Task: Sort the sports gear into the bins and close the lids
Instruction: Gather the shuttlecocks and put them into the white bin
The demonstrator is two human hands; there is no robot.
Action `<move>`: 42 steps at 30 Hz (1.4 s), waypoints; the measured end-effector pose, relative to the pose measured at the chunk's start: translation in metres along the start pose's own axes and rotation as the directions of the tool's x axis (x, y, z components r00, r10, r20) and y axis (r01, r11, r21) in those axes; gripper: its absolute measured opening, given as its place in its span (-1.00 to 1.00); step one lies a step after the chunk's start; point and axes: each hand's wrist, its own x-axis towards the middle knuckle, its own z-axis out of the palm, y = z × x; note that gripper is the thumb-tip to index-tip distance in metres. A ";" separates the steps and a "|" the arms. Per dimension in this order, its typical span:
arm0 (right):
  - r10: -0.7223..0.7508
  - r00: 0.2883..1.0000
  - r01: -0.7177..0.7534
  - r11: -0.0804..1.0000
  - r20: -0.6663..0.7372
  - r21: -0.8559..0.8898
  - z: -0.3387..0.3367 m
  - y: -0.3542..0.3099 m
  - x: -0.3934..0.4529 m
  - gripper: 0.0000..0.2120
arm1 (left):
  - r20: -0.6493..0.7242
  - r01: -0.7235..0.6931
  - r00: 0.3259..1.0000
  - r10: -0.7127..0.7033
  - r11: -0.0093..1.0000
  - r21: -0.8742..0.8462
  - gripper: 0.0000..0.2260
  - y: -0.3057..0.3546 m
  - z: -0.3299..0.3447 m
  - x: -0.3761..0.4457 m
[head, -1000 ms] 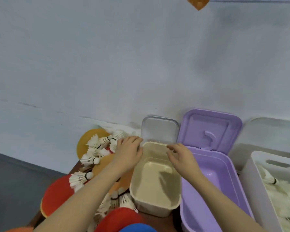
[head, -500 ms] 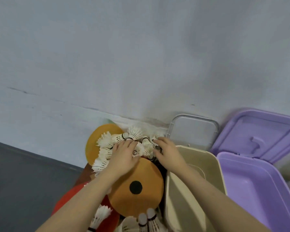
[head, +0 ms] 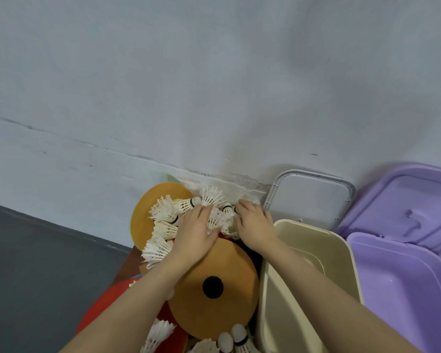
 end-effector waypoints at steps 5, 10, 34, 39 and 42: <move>-0.044 0.982 0.078 0.979 -0.183 0.186 -0.016 -0.004 -0.020 -0.61 | -0.138 -0.006 0.990 -0.007 0.996 -0.091 -0.49 0.012 -0.024 -0.010; -0.045 0.870 0.207 0.937 -0.492 0.282 -0.043 0.003 -0.056 -0.71 | -0.235 -0.029 0.972 0.006 0.995 -0.093 -0.49 0.043 -0.056 -0.019; 0.172 0.655 0.187 0.907 -0.736 0.378 -0.161 0.265 -0.357 -0.82 | -0.105 -0.420 0.907 0.407 0.890 -0.178 -0.50 0.402 0.044 -0.120; 0.213 0.639 0.133 0.916 -0.740 0.379 -0.172 0.333 -0.417 -0.76 | -0.070 -0.415 0.909 0.411 0.877 -0.243 -0.43 0.479 0.088 -0.157; 0.229 0.644 0.134 0.906 -0.730 0.402 -0.173 0.356 -0.443 -0.79 | 0.031 -0.384 0.916 0.401 0.895 -0.227 -0.33 0.506 0.107 -0.178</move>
